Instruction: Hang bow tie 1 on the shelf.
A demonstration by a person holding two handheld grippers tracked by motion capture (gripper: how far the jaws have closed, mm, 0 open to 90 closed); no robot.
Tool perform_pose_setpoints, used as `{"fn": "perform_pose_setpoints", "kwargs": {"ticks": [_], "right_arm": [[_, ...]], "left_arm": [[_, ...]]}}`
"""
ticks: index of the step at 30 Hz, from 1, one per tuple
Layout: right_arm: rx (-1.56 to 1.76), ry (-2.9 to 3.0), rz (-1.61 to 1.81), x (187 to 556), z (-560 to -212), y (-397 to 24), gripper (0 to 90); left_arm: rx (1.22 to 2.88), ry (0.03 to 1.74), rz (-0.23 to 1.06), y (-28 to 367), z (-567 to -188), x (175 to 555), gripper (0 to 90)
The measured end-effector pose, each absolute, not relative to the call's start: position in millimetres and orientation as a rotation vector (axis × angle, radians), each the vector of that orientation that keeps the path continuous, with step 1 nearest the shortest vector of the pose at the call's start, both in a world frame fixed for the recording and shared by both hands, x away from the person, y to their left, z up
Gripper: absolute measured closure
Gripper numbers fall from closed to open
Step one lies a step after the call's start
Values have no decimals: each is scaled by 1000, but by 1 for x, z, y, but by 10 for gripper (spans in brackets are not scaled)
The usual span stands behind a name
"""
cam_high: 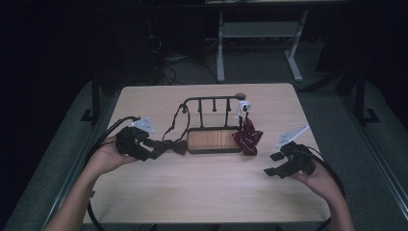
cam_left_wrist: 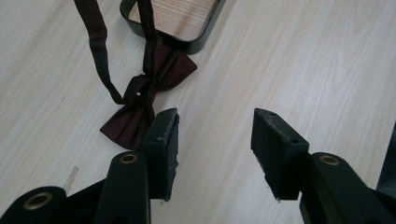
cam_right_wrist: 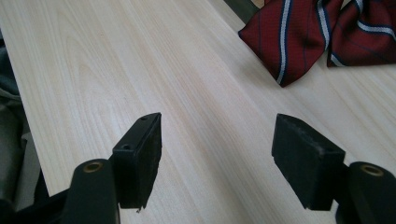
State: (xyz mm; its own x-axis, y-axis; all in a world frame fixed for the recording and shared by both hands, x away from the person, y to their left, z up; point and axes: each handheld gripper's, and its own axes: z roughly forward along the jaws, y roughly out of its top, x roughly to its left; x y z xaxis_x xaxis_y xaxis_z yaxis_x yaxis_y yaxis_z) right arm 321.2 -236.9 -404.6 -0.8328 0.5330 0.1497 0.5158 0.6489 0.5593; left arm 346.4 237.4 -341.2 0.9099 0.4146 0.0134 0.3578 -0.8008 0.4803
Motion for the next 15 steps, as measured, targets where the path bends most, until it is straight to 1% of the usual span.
{"fn": "perform_pose_setpoints", "kwargs": {"ticks": [15], "right_arm": [[906,2832,944,321,-407,-237,326]], "left_arm": [[2586,565,149,237,-354,342,458]]}}
